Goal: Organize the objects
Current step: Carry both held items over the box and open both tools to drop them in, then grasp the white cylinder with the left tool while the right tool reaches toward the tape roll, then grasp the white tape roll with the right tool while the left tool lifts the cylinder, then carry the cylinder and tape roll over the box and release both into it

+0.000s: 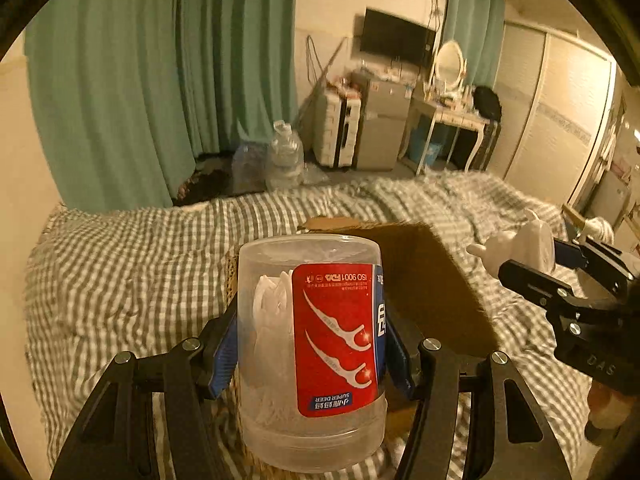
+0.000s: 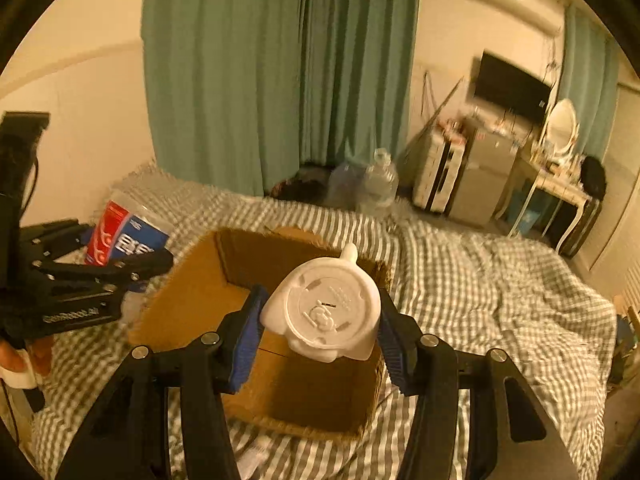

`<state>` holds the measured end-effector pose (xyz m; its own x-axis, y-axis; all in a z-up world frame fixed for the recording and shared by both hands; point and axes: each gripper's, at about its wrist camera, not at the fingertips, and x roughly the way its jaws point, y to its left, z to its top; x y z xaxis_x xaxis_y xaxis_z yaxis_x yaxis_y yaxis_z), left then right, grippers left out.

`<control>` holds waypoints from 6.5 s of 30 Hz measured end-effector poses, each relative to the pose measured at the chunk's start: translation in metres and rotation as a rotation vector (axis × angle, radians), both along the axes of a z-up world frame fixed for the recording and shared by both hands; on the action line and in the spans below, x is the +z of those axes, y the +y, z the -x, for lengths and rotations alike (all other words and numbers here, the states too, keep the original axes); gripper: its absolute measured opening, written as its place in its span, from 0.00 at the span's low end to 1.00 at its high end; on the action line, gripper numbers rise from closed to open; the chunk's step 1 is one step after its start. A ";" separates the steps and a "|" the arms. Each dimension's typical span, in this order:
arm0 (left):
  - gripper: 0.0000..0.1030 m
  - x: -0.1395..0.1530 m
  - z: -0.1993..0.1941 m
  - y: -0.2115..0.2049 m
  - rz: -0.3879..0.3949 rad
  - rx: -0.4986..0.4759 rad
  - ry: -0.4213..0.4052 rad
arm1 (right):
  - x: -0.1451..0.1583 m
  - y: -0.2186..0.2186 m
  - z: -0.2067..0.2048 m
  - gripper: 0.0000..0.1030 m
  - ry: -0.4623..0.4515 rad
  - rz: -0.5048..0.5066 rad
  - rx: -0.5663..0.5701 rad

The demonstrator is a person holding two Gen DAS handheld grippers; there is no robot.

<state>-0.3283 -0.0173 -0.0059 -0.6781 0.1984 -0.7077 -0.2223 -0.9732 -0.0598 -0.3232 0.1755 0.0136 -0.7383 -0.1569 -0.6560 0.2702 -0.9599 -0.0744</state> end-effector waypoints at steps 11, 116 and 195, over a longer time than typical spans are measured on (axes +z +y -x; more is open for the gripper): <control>0.61 -0.071 0.082 0.016 0.079 -0.049 -0.119 | -0.078 0.002 0.089 0.51 -0.159 0.013 0.032; 0.38 -0.186 -0.204 -0.020 0.091 0.123 -0.289 | -0.212 -0.015 -0.155 0.78 -0.317 0.110 -0.028; 0.43 -0.017 0.037 0.009 0.001 -0.013 -0.035 | -0.020 -0.019 0.022 0.78 -0.064 0.043 0.038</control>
<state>-0.3649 -0.0088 -0.0226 -0.6507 0.2058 -0.7309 -0.2322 -0.9704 -0.0665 -0.3453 0.1561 -0.0068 -0.6878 -0.2128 -0.6940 0.3090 -0.9509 -0.0146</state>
